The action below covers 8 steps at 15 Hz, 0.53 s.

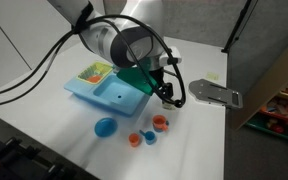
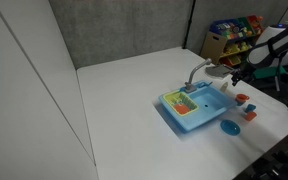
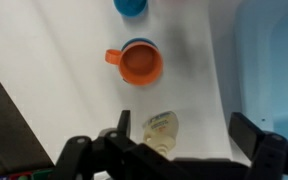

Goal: Pick up the orange cup in front of the dishes drying rack and put it into the blue cup with a handle on the right or the worktop

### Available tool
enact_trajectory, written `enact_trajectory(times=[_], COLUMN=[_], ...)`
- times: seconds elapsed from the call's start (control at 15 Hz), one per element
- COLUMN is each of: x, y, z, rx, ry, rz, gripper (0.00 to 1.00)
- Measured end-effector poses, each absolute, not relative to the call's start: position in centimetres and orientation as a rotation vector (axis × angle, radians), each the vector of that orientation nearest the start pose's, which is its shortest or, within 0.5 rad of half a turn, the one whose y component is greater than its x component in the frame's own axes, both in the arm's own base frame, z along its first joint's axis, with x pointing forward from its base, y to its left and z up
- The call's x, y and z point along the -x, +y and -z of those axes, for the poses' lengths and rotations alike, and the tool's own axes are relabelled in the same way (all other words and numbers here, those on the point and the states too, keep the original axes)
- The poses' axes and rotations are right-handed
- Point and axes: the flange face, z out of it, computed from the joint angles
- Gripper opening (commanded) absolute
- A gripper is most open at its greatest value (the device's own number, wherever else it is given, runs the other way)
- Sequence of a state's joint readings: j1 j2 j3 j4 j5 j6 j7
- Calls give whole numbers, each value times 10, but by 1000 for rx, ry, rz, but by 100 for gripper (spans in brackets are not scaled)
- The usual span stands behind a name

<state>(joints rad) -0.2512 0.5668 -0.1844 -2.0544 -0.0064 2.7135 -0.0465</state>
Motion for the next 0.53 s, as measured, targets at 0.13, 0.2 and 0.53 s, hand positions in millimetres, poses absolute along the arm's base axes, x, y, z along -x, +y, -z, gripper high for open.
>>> enact_trajectory(times=[0.13,0.2,0.53], x=[-543,-542,-531], y=[-241,-236,-209], z=[-187,-196,-248], rx=[3201,3196,3163], ry=[548,540,490], rz=[96,83,-6], gripper=[100,100,100])
